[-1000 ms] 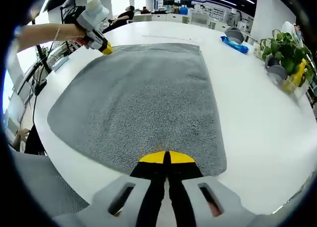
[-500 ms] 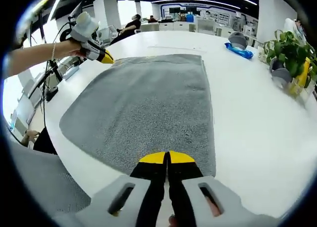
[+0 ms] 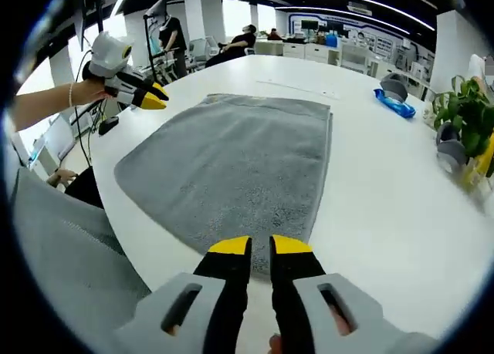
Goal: Fold the towel on the table until its edges align and the towel forms a compact rectangular stack.
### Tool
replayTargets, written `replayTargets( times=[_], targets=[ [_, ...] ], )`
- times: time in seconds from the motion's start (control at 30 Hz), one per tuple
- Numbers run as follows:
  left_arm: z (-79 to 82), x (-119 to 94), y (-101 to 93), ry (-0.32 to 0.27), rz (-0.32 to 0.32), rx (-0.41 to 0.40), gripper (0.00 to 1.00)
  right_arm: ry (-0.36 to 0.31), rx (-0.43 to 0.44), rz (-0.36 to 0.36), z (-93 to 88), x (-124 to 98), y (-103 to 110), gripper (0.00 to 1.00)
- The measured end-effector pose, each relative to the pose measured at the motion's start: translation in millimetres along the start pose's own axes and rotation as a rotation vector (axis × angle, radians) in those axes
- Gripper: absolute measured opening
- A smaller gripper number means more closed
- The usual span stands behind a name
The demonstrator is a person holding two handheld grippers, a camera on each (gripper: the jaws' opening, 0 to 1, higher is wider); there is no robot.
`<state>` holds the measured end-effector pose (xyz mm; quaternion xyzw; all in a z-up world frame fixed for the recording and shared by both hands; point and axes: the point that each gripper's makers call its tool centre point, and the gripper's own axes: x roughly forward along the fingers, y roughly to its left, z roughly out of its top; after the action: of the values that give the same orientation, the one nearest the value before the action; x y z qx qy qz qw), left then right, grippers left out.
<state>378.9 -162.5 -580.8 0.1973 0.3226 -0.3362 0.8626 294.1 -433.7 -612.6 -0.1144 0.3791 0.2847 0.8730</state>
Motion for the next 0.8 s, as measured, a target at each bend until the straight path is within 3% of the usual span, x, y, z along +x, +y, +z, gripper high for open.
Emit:
replayTargets(
  times=[0.2, 0.43, 0.6, 0.8],
  targets=[
    [-19.0, -21, -35.5, -0.012, -0.016, -0.019, 0.24, 0.026, -0.034, 0.063, -6.6, -6, -4, 0.17],
    [-57.0, -33, -81.4, 0.05, -0.039, -0.012, 0.27, 0.045, -0.11, 0.111, -8.8, -9, -1, 0.18],
    [-78.7, -32, -101.3, 0.089, -0.033, -0.011, 0.28, 0.088, -0.144, 0.142, -21.3, -4, 2, 0.18],
    [-94.7, -27, -108.0, 0.127, -0.031, -0.021, 0.28, 0.125, -0.179, 0.147, -33.5, 6, 5, 0.19]
  ],
)
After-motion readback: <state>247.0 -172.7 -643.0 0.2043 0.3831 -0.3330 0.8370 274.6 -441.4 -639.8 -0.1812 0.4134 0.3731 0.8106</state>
